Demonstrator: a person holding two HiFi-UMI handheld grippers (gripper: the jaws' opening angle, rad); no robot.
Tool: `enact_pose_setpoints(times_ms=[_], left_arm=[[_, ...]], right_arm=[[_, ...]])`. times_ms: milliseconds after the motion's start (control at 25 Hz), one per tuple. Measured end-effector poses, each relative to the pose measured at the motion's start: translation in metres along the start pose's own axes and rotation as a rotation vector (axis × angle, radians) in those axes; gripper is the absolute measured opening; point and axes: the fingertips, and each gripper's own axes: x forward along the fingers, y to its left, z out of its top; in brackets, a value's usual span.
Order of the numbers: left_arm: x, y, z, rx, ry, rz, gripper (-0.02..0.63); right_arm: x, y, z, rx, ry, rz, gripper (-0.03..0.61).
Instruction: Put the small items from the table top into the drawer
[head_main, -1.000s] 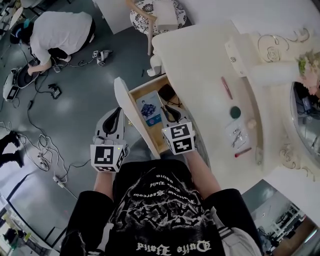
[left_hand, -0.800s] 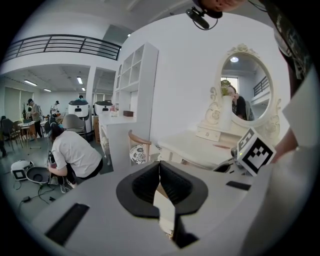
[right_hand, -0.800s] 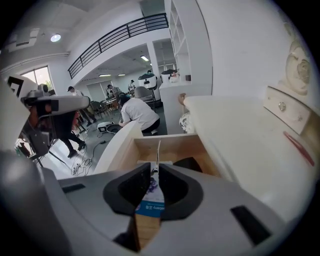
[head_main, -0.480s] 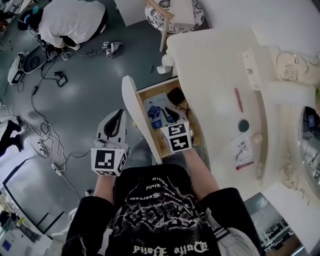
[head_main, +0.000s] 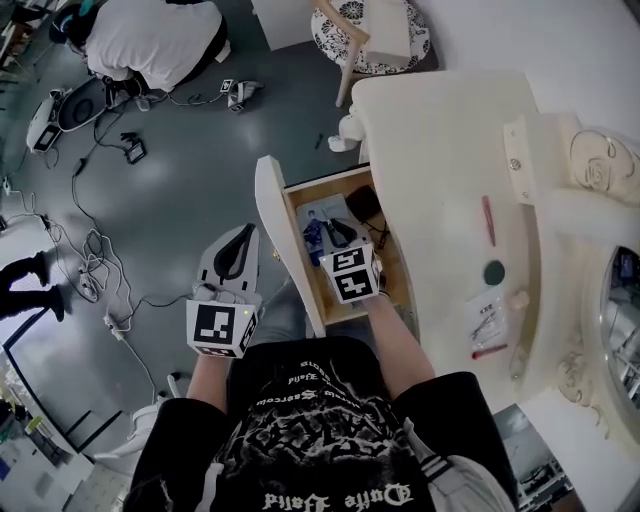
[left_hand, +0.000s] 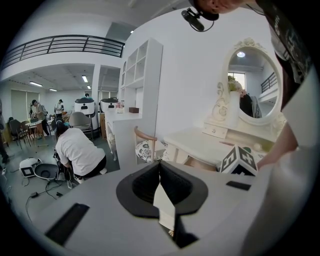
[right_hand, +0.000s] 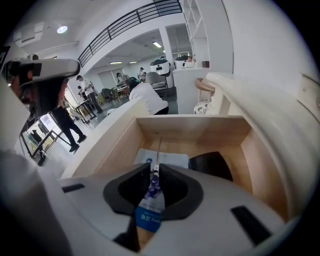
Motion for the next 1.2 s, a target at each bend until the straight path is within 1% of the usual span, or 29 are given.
enact_pose_setpoints(times_ms=[80,200,320,440,600,720,840,880,960,1080,1200], left_arm=[[0.001,0.002,0.003,0.002,-0.004,0.009,0.015],[-0.002,0.004,0.005,0.000,-0.003,0.024,0.015],[-0.007,0.008,0.003,0.000,0.007,0.040,0.015],[-0.010,0.010,-0.001,-0.001,0.016,0.049,0.015],[-0.011,0.009,-0.002,0.003,0.021,0.046,0.015],[-0.010,0.008,-0.001,0.005,0.016,0.045,0.015],[-0.011,0.005,-0.002,0.009,0.023,0.028,0.015],[-0.011,0.003,-0.002,0.013,0.025,0.020,0.015],[-0.011,0.000,-0.002,0.023,0.028,0.009,0.015],[-0.012,-0.002,-0.001,0.035,0.027,0.000,0.015],[-0.012,-0.005,0.002,0.041,0.017,-0.007,0.015]], right_arm=[[0.007,0.001,0.000,-0.012,0.011,0.012,0.063],[0.013,0.001,0.000,0.000,0.024,0.021,0.063],[0.019,0.002,-0.002,0.014,0.035,0.027,0.063],[0.022,0.001,-0.003,0.007,0.047,0.027,0.063],[0.027,-0.001,-0.010,0.021,0.080,0.026,0.064],[0.028,-0.003,-0.011,0.014,0.091,0.016,0.066],[0.029,-0.002,-0.014,0.018,0.104,0.019,0.069],[0.030,-0.001,-0.015,0.021,0.105,0.024,0.072],[0.032,0.001,-0.015,0.032,0.109,0.037,0.114],[0.031,0.004,-0.015,0.049,0.108,0.039,0.129],[0.022,0.001,-0.007,0.082,0.054,0.016,0.140]])
